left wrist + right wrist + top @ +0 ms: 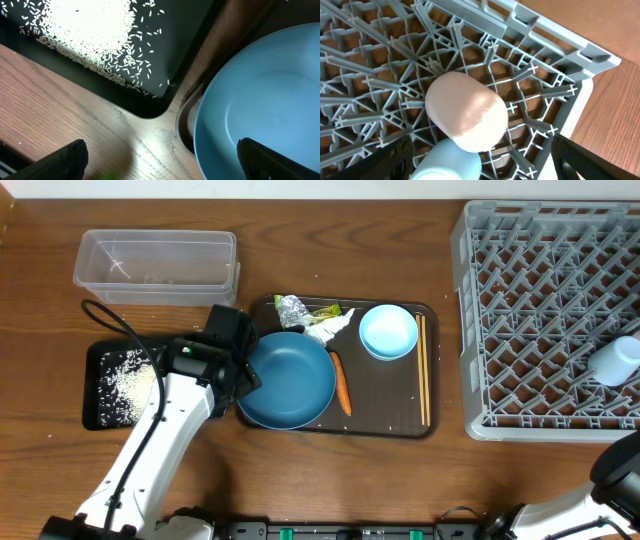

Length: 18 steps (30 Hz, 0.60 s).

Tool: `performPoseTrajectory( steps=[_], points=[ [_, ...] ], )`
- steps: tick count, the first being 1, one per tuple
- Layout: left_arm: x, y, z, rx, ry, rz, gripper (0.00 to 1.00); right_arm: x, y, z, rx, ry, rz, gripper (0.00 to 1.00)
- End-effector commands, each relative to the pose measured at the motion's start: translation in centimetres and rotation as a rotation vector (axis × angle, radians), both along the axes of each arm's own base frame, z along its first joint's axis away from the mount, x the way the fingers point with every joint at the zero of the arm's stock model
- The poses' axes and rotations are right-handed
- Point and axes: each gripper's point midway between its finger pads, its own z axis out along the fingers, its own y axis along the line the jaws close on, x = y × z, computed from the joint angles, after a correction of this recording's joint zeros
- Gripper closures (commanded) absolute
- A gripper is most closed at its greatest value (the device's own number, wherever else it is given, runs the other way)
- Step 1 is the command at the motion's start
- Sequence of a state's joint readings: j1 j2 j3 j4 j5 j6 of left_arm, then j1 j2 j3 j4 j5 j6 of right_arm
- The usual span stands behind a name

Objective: Sort waste into correct bins and load items into the dishwasher rack
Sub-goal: 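Move the right gripper back to the light-blue bowl on the tray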

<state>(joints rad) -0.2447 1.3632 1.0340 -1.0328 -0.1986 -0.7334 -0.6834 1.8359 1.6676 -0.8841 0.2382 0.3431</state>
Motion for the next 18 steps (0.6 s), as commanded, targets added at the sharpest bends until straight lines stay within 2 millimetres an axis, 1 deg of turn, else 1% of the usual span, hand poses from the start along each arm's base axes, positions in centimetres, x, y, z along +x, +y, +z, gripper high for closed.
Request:
performPoseTrajectory(
  steps=[1,2,5,7,9,12,13,15,17,18],
  points=[
    [0.4,0.3,0.9,0.011,-0.033,0.015,0.02,0.7,0.9,0.4,0.032,-0.034,0.039,0.14],
    [0.4,0.3,0.9,0.011,-0.033,0.015,0.02,1.3,1.5,0.5,0.053,-0.058,0.062,0.15],
    [0.4,0.3,0.9,0.011,-0.033,0.015,0.02,3.0,3.8,1.8,0.099,-0.136,0.129,0.18],
    [0.4,0.3,0.9,0.011,-0.033,0.015,0.02,4.3,5.7,3.0,0.108,-0.18,0.187,0.19],
    [0.4,0.3,0.9,0.011,-0.033,0.015,0.02,5.5,8.1,4.4,0.107,-0.214,0.254,0.18],
    [0.4,0.3,0.9,0.011,-0.033,0.015,0.02,7.8,13.1,5.9,0.154,-0.272,0.391,0.21],
    [0.4,0.3,0.9,0.011,-0.033,0.015,0.02,8.7,15.5,6.3,0.191,-0.296,0.456,0.23],
    [0.4,0.3,0.9,0.011,-0.033,0.015,0.02,10.2,20.2,6.5,0.266,-0.325,0.578,0.27],
    [0.4,0.3,0.9,0.011,-0.033,0.015,0.02,11.1,24.3,6.2,0.308,-0.317,0.675,0.31],
    [0.4,0.3,0.9,0.011,-0.033,0.015,0.02,11.5,26.4,6.0,0.315,-0.304,0.721,0.35]
  ],
)
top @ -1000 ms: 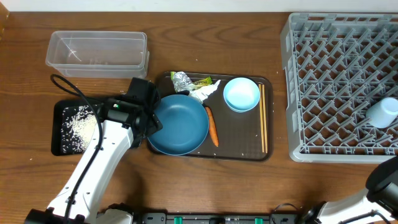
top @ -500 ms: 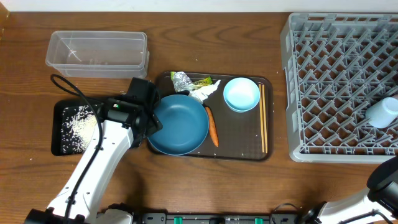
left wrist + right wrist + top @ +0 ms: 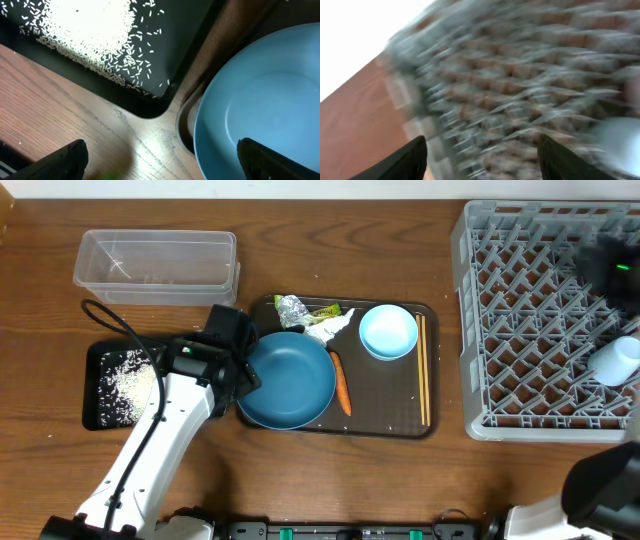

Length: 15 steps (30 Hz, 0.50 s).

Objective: Sort waste into correct bins and load items into the dishwasher rack
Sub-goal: 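Move the right gripper back to the light-blue bowl on the tray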

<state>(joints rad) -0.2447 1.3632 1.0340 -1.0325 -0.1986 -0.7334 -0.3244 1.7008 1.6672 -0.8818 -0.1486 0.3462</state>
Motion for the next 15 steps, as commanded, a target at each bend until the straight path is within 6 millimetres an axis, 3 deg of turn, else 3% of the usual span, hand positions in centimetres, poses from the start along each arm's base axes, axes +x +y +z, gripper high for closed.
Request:
performPoseTrajectory(
  steps=[1,7,10,12,15],
  points=[
    [0.4,0.3,0.9,0.011,-0.033,0.015,0.02,1.4,7.9,0.0,0.068,-0.01,0.202,0.38],
    [0.4,0.3,0.9,0.011,-0.033,0.015,0.02,1.6,19.5,-2.5,-0.028,0.041,0.565,0.37],
    [0.4,0.3,0.9,0.011,-0.033,0.015,0.02,0.8,24.3,-5.1,-0.081,0.105,0.694,0.35],
    [0.4,0.3,0.9,0.011,-0.033,0.015,0.02,0.5,26.5,-7.2,-0.13,0.154,0.733,0.34],
    [0.4,0.3,0.9,0.011,-0.033,0.015,0.02,0.2,28.0,-10.5,-0.22,0.234,0.71,0.34]
  ],
)
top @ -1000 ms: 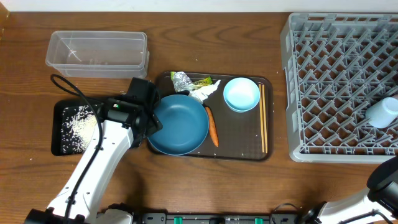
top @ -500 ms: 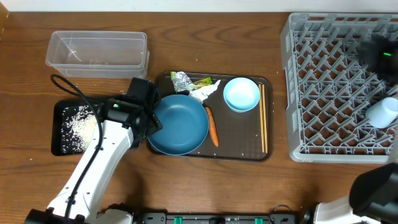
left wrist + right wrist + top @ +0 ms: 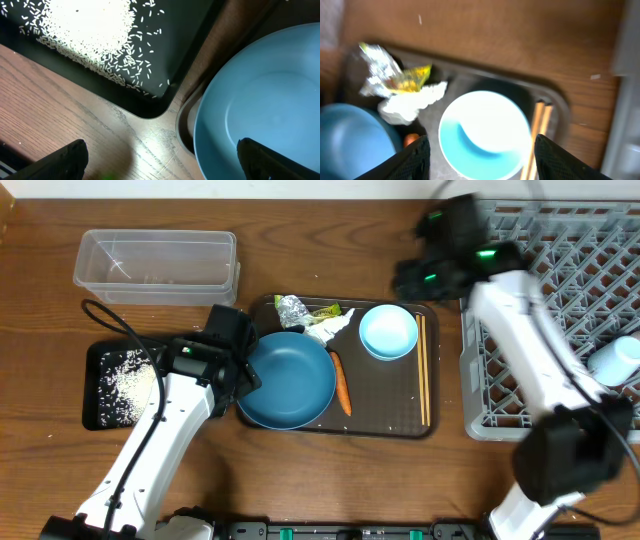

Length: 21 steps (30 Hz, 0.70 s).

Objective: Sort waste into correct bins and load items into the dishwasher rack
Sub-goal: 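Move the right gripper back to the light-blue bowl on the tray, then grasp the light-blue bowl rim with the right gripper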

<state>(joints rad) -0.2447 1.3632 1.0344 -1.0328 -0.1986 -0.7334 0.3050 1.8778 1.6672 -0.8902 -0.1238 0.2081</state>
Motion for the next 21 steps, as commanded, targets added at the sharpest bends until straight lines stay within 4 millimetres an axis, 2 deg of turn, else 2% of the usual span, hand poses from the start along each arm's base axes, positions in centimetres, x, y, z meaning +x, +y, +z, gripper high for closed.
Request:
performPoseTrajectory(
  steps=[1,4,7,14,18,21],
  points=[
    [0.4,0.3,0.9,0.011,-0.033,0.015,0.02,0.1,0.5,-3.5,-0.172,0.022,-0.017,0.33],
    [0.4,0.3,0.9,0.011,-0.032,0.015,0.02,-0.6,2.2,-6.0,-0.211,0.06,0.022,0.33],
    [0.4,0.3,0.9,0.011,-0.033,0.015,0.02,-1.4,3.8,-7.6,-0.219,0.092,0.065,0.34],
    [0.4,0.3,0.9,0.011,-0.033,0.015,0.02,-3.2,6.4,-8.4,-0.182,0.137,0.135,0.34],
    [0.4,0.3,0.9,0.011,-0.033,0.015,0.02,-3.8,6.5,-9.5,-0.204,0.16,0.142,0.41],
    [0.4,0.3,0.9,0.011,-0.033,0.015,0.02,-4.0,6.2,-10.4,-0.216,0.166,0.137,0.43]
  ],
)
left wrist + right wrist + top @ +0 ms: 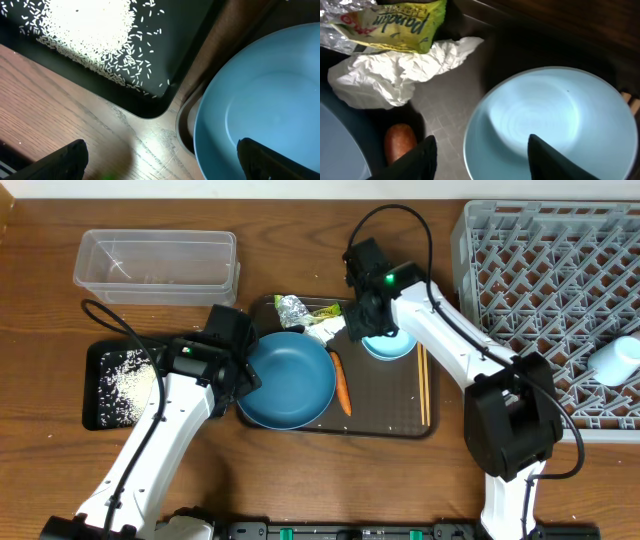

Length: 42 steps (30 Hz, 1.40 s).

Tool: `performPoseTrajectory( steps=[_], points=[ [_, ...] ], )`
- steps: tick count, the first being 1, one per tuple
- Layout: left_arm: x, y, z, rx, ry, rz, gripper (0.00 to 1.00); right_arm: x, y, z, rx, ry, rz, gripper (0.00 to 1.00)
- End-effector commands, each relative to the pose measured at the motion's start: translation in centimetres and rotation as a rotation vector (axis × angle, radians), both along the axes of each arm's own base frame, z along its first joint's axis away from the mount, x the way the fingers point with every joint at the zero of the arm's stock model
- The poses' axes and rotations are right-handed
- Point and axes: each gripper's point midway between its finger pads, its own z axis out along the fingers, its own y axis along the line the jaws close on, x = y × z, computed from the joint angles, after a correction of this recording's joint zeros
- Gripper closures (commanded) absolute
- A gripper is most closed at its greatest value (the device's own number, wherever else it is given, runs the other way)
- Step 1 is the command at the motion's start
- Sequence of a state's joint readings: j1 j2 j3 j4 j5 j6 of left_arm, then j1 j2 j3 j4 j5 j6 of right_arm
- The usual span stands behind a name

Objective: Sort waste into correct bins and load items into the dishwasher rack
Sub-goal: 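Grasp the light-blue bowl rim with the right gripper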

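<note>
A brown tray [395,415] holds a large blue plate [290,380], a small light-blue bowl [555,120], a carrot [399,142], chopsticks [423,370], a crumpled white napkin [390,70] and a yellow-green wrapper with foil [400,20]. My right gripper [482,162] is open low over the bowl, with the bowl's left rim between its fingers. My left gripper [162,160] is open too, astride the left rim of the blue plate [265,100]. The grey dishwasher rack [550,300] holds a pale cup [615,360].
A black tray of spilled rice [120,385] lies left of the plate. A clear plastic container [155,260] stands at the back left. The rack fills the right side. My right arm reaches across the back of the brown tray.
My right gripper was higher above the back of the tray and is now down close over the small bowl's left rim. The left arm has not moved.
My right gripper stood open over the pale cup lying in the rack. It then was over the rack's far side, then above the brown tray, and now sits low at the small bowl. My left gripper stayed open at the blue plate's rim throughout.
</note>
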<state>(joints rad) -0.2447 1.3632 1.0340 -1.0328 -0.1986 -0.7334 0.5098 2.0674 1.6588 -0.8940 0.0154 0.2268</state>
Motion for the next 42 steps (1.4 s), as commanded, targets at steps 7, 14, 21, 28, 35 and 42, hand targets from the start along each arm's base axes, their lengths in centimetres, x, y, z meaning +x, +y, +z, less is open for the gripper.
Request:
performPoseTrajectory(
  steps=[7,14,21,28,35,42],
  points=[
    [0.4,0.3,0.9,0.011,-0.033,0.015,0.02,-1.3,-0.2,-3.0,-0.032,0.049,-0.016,0.5],
    [0.4,0.3,0.9,0.011,-0.033,0.015,0.02,-2.0,-0.4,-4.5,-0.026,0.063,-0.031,0.63],
    [0.4,0.3,0.9,0.011,-0.033,0.015,0.02,-2.6,-0.8,-5.6,-0.033,0.077,-0.042,0.75],
    [0.4,0.3,0.9,0.011,-0.033,0.015,0.02,-1.9,-0.2,-4.1,-0.003,0.057,-0.065,0.9],
    [0.4,0.3,0.9,0.011,-0.033,0.015,0.02,0.5,-0.6,1.7,0.036,-0.007,-0.098,0.99],
    [0.4,0.3,0.9,0.011,-0.033,0.015,0.02,3.5,-5.3,9.2,0.11,-0.135,-0.227,0.99]
  ],
)
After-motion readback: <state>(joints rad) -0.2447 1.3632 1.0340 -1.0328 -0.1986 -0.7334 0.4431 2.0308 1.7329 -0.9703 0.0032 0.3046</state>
